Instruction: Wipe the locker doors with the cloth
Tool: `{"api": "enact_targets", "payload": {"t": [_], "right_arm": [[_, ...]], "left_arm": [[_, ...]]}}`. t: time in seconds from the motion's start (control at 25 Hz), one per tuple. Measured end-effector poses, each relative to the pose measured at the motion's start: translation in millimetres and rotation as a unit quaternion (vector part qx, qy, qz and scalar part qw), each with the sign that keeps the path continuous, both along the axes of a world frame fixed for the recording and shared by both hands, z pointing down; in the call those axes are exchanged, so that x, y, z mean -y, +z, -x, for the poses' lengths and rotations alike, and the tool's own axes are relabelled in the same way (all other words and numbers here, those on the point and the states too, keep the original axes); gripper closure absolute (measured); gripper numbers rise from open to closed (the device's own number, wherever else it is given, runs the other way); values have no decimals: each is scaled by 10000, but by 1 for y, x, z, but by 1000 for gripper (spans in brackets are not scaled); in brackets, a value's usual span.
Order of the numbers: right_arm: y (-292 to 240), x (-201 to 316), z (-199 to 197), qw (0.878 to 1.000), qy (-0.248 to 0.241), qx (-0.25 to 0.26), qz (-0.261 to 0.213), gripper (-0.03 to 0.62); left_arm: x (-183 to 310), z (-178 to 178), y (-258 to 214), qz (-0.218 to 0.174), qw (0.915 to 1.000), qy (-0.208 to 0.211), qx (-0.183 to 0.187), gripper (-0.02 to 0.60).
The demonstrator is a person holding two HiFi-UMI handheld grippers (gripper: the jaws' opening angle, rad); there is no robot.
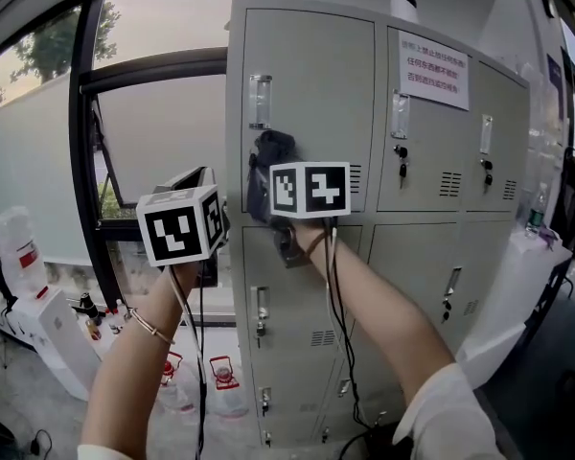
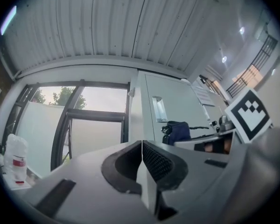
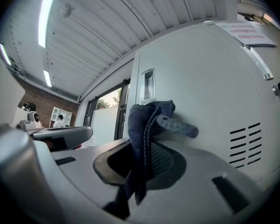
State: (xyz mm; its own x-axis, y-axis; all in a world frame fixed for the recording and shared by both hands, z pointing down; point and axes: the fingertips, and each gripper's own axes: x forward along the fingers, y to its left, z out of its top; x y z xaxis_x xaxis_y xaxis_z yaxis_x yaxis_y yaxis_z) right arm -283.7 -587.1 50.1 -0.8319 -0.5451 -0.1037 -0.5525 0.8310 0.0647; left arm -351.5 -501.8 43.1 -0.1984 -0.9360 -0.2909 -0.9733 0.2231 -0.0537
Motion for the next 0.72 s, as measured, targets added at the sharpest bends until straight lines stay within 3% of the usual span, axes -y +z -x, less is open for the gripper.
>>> {"api": "enact_targets", "payload": {"t": [0.2, 0.48, 0.72], "right_arm": [[1, 9, 2, 9999, 51, -45, -110, 546], [4, 25, -15, 9999, 69, -92, -31, 546], [6, 35, -36, 9998, 96, -166, -49, 546]], "left_arm": [[5, -4, -1, -25, 9999, -54, 162, 572], [17, -5, 3, -33, 9999, -99, -34, 572], [34, -28, 1, -61, 9999, 35, -86, 572]]}}
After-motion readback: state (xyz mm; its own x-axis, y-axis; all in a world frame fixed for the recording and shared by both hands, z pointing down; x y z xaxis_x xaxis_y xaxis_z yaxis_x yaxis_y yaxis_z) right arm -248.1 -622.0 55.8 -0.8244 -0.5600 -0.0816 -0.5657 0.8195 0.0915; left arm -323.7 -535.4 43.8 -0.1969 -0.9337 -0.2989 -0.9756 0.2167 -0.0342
